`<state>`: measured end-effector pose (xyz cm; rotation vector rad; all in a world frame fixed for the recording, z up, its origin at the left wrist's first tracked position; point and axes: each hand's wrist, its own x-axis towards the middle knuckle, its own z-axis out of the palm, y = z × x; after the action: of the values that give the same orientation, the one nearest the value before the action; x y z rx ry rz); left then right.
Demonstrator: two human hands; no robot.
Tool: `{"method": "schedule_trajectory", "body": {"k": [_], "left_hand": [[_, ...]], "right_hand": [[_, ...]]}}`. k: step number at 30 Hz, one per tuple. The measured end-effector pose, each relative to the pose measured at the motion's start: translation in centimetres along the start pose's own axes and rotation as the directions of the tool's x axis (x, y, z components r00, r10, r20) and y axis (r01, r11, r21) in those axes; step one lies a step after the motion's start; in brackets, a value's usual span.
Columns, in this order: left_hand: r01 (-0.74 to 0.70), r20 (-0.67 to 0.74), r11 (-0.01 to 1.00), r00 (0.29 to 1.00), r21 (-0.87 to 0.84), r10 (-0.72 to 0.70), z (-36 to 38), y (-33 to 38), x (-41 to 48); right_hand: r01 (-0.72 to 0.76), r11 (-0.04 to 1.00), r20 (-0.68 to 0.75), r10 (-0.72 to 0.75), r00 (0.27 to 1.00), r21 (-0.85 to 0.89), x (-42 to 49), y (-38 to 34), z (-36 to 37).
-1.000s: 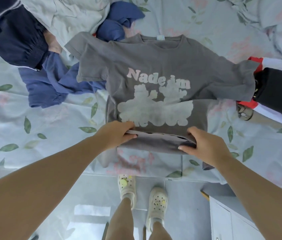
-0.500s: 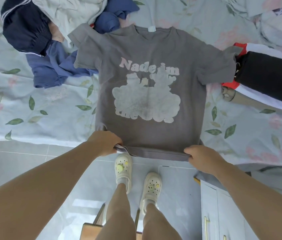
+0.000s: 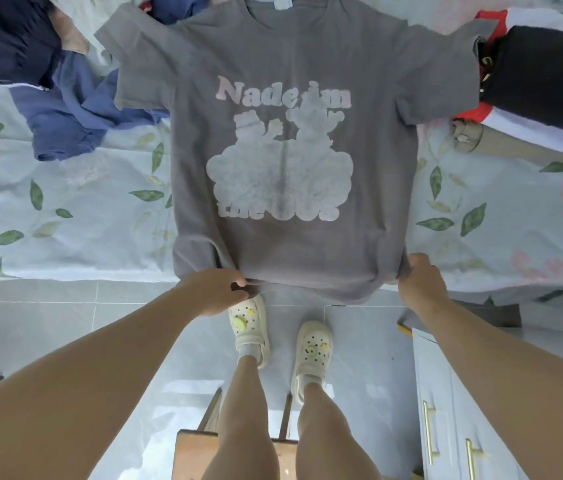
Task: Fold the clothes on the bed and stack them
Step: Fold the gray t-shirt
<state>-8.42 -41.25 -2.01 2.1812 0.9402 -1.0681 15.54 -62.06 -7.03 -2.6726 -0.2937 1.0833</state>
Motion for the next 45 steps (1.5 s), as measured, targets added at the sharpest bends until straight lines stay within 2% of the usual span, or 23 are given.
{"method": "schedule_trajectory", "body": {"k": [3,6,9,11,13,18,21,22,24,26,27,31,33,35,37,40,42,44,45], "left_hand": [[0.023,-0.038,0.996,0.999,-0.081,-0.026,1.0,-0.2,1.5],[0.033,-0.066,0.985,0.997,-0.167,-0.045,1.7,0.1,2.4],[0.041,-0.100,0.982,0.993,-0.183,-0.060,1.9,0.3,2.7],[0.054,-0.108,0.983,0.991,-0.173,-0.073,2.0,0.2,2.7],[0.070,-0.133,0.977,0.986,-0.203,-0.098,1.9,-0.1,2.8],[0.105,-0.342,0.940,0.914,-0.325,-0.220,0.4,-1.5,2.6],[0.180,-0.508,0.910,0.781,-0.373,-0.363,-0.2,-3.4,2.4],[0.213,-0.527,0.883,0.735,-0.418,-0.427,-0.3,-4.0,2.4],[0.264,-0.458,0.778,0.683,-0.570,-0.568,-0.7,-5.1,2.9],[0.272,-0.305,0.635,0.700,-0.723,-0.646,-0.8,-6.3,3.9],[0.254,-0.244,0.586,0.730,-0.769,-0.638,-0.7,-7.0,4.5],[0.099,-0.162,0.503,0.878,-0.859,-0.450,-0.8,-7.8,5.4],[0.043,-0.136,0.469,0.929,-0.882,-0.343,-1.5,-7.7,5.1],[0.008,-0.113,0.357,0.941,-0.934,-0.318,-2.0,-8.1,4.6],[-0.032,-0.112,0.225,0.928,-0.974,-0.354,-1.8,-9.4,3.9],[-0.056,-0.123,0.157,0.883,-0.986,-0.454,-0.7,-11.9,2.5],[-0.079,-0.102,0.067,0.858,-0.995,-0.504,-0.1,-13.5,2.1],[-0.094,-0.107,0.052,0.896,-0.994,-0.430,-0.2,-14.6,2.2],[-0.062,-0.093,0.098,0.931,-0.993,-0.352,-0.4,-14.7,2.3]], "right_hand": [[-0.013,0.992,-0.058,0.021,0.998,0.125,1.6,0.3,1.0],[0.000,0.993,-0.114,0.013,0.993,0.118,1.9,0.8,0.9],[-0.118,0.978,-0.189,0.150,0.971,0.169,0.7,2.4,-0.6],[-0.259,0.964,-0.150,0.265,0.952,0.063,-0.2,4.0,-1.7],[-0.288,0.957,-0.115,0.282,0.952,-0.035,-0.8,4.6,-2.3],[-0.059,0.986,-0.092,0.074,0.993,0.155,-1.2,-0.4,-0.6],[0.119,0.980,-0.023,-0.117,0.993,0.162,-1.8,-5.3,2.3],[0.154,0.975,0.021,-0.159,0.987,0.158,-2.1,-6.9,3.3],[0.193,0.973,0.117,-0.207,0.971,0.124,-2.5,-9.7,5.2],[0.214,0.974,0.188,-0.225,0.956,0.076,-2.8,-12.0,7.0],[0.214,0.976,0.208,-0.219,0.953,0.046,-2.7,-12.8,7.8],[0.136,0.985,0.278,-0.102,0.955,-0.104,-2.5,-14.8,10.1],[0.100,0.981,0.286,-0.049,0.957,-0.167,-2.6,-15.2,10.7],[0.073,0.972,0.280,-0.008,0.960,-0.222,-2.7,-15.6,11.1],[0.053,0.958,0.290,0.031,0.957,-0.280,-2.7,-16.0,11.2],[0.042,0.913,0.321,0.099,0.942,-0.406,-2.6,-16.6,11.1],[0.021,0.879,0.304,0.142,0.942,-0.476,-2.6,-17.2,11.5],[0.002,0.844,0.269,0.169,0.948,-0.536,-2.8,-17.6,12.0],[0.001,0.829,0.261,0.176,0.949,-0.560,-2.9,-17.8,12.2]]}}
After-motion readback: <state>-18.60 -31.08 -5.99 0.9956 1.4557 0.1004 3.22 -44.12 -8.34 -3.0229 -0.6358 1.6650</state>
